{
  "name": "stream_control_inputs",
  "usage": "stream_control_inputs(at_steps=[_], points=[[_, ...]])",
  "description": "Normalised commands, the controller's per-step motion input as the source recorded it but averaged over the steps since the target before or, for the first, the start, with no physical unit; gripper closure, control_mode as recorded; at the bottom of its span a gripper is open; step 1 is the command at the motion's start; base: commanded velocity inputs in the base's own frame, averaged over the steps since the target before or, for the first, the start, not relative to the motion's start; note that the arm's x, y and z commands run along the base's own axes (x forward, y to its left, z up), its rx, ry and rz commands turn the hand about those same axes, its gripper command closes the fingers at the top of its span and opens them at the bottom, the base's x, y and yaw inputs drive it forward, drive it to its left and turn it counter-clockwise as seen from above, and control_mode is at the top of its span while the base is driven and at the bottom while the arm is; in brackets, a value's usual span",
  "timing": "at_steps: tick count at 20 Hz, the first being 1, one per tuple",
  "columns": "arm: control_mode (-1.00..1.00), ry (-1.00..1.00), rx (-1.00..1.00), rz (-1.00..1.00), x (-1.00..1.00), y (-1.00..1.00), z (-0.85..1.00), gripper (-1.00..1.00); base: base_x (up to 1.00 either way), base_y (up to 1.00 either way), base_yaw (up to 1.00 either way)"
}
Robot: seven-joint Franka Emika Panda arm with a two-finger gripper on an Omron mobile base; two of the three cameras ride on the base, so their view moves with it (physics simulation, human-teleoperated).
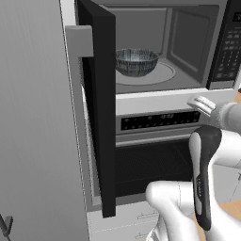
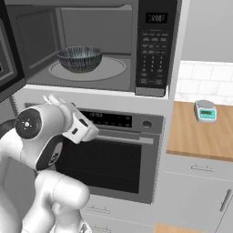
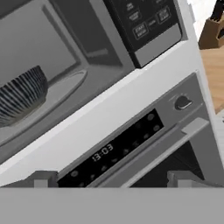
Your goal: Open the microwave, place the bowl with waffle inside the microwave, then close the microwave door and turn it on.
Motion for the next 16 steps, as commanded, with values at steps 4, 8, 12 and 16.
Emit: stream_control_inputs(at_steps=[4,8,12,16], points=[[-1.0,-0.52,-0.27,-0.17,0.1,0.0,-0.72,-1.0,0.0,0.0,0.0],[-1.0,-0.32,-0.42,-0.22,0.17,0.0,-0.61,-1.0,0.0,0.0,0.0],[-1.0,-0.09,-0.45,-0.29,0.3,0.0,-0.62,-1.0,0.0,0.0,0.0],[-1.0,-0.04,-0.43,-0.33,0.3,0.0,-0.74,-1.0,0.0,0.0,0.0]])
